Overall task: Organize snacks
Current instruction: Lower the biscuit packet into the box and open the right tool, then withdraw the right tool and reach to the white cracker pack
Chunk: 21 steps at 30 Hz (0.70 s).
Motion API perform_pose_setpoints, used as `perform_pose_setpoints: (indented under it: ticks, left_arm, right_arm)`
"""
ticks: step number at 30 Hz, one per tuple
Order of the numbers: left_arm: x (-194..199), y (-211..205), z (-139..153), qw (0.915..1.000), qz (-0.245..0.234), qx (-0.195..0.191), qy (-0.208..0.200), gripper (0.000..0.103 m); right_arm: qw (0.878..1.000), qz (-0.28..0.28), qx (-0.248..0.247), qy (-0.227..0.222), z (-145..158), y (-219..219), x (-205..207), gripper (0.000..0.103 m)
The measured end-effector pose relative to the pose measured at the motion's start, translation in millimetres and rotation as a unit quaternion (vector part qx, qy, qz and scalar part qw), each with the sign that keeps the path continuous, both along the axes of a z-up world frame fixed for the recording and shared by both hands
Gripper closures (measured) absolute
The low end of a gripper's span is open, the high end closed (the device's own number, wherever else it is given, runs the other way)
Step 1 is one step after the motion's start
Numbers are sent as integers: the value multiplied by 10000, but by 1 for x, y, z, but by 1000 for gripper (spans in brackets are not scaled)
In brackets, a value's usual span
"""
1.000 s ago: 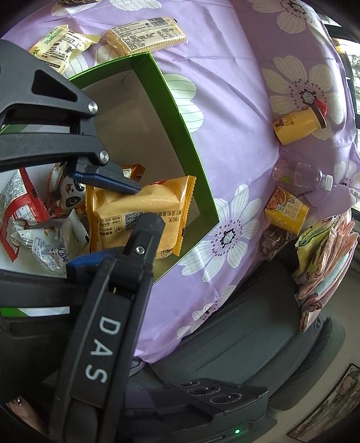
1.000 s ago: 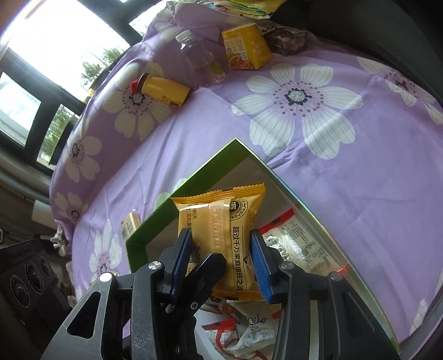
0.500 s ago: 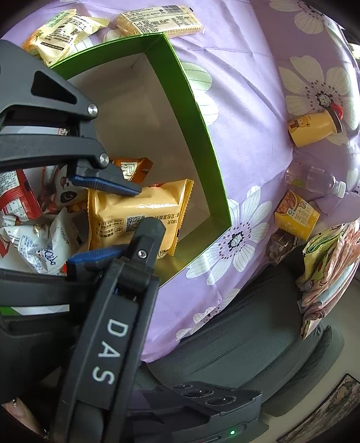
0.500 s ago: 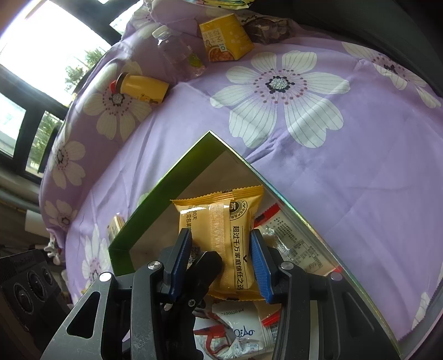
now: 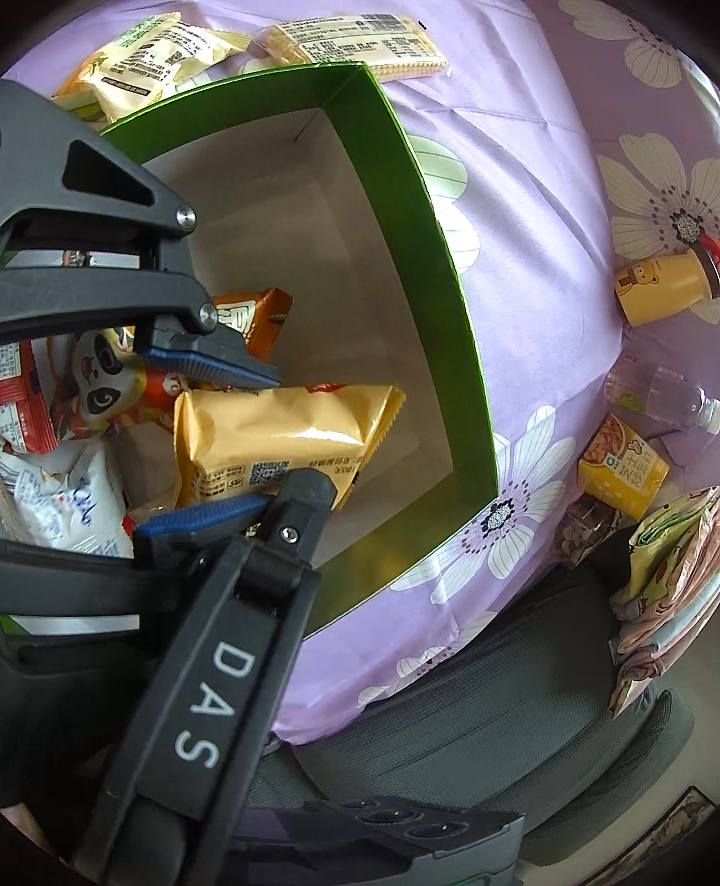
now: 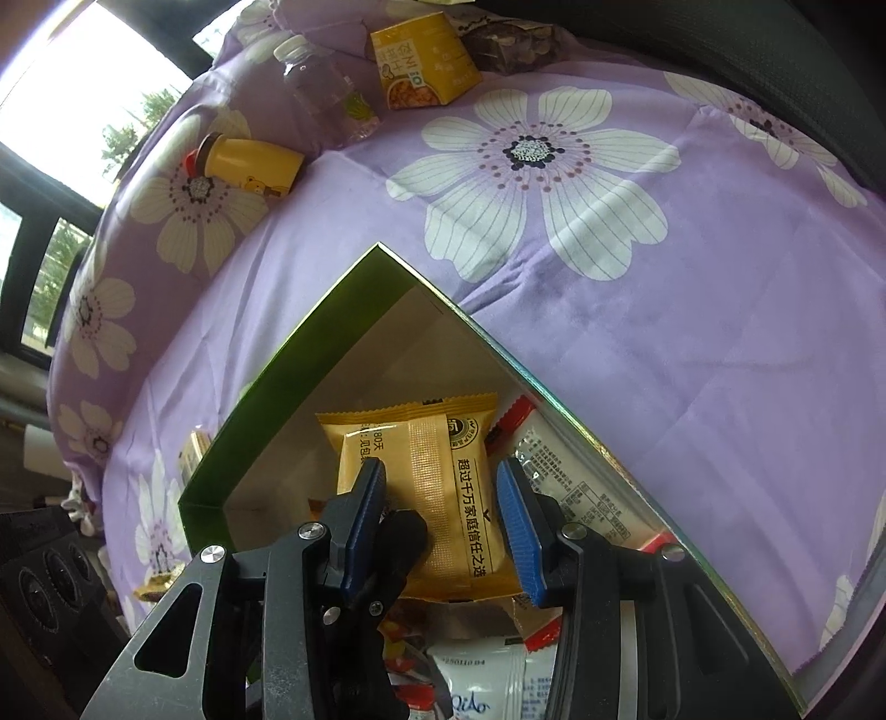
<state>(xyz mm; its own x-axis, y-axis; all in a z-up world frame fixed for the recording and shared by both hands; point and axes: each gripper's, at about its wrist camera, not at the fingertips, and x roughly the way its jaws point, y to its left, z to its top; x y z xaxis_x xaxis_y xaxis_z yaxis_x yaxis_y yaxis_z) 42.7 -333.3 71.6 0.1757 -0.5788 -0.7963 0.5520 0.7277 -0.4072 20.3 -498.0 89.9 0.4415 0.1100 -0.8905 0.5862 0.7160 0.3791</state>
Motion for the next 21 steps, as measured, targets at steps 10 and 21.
perform_pose_setpoints:
  ticks: [10,21]
  left_arm:
    - [-5,50,38,9978,457,-201,-426,48]
    - [-8,175,90,9859,1373,-134,-946,9]
  right_arm:
    - [9955,-142,-908,-230,35,6,-13,57]
    - [9851,364,-1361,-989,75,53,-15,26]
